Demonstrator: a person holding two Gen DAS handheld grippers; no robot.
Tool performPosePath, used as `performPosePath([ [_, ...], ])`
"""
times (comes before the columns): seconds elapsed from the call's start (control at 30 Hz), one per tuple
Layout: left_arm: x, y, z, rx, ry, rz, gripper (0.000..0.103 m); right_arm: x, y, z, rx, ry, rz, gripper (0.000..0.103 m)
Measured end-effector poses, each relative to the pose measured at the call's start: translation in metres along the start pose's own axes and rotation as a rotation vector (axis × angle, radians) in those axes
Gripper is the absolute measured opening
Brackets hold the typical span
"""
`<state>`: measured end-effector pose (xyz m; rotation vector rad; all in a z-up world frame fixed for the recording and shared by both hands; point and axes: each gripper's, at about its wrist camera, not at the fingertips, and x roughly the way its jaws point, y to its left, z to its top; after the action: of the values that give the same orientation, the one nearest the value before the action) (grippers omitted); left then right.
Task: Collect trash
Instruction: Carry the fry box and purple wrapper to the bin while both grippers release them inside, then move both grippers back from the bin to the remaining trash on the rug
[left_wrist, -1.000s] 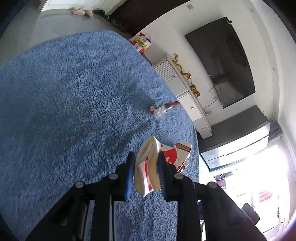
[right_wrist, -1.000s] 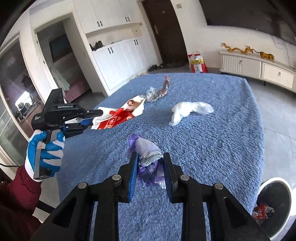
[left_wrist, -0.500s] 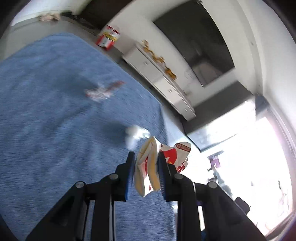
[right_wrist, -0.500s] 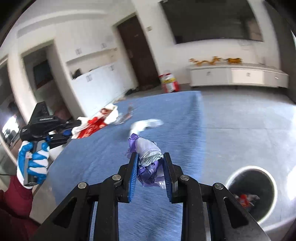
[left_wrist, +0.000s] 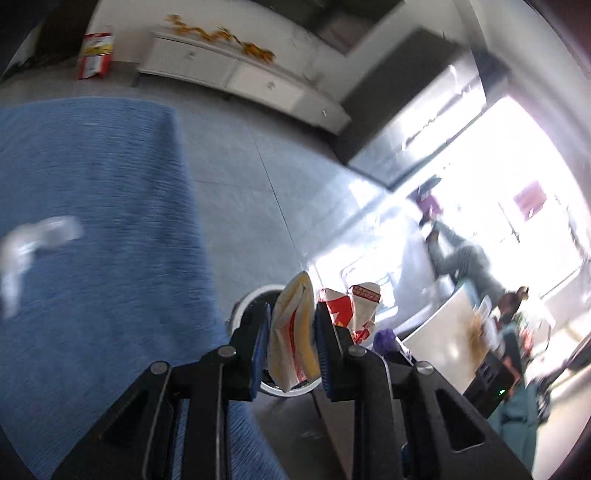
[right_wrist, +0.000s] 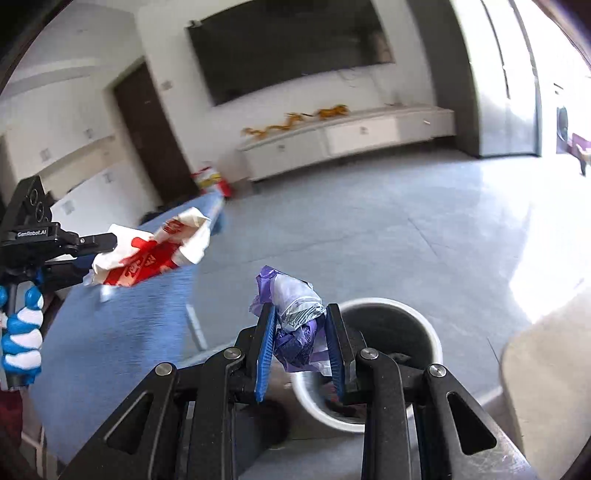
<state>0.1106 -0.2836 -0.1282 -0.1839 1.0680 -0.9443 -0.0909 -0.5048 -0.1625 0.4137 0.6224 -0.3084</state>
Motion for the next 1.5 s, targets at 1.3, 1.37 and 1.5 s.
performPosePath([
  [1.3,-0.085,-0.020,-0.020,0.170,-0.297,0.450,0.066,-0.018,0.130,0.025,-0.162,-0.086,0.039,0.075],
  [1.37,-0.116,-0.009,-0.025,0.151,-0.354,0.512,0.068,-0.026,0.152,0.026,-0.188,-0.109,0.062,0.080],
  [1.5,-0.173,0.015,-0.040,0.114,-0.446,0.585,0.071,-0.041,0.196,0.020,-0.219,-0.166,0.087,0.096],
])
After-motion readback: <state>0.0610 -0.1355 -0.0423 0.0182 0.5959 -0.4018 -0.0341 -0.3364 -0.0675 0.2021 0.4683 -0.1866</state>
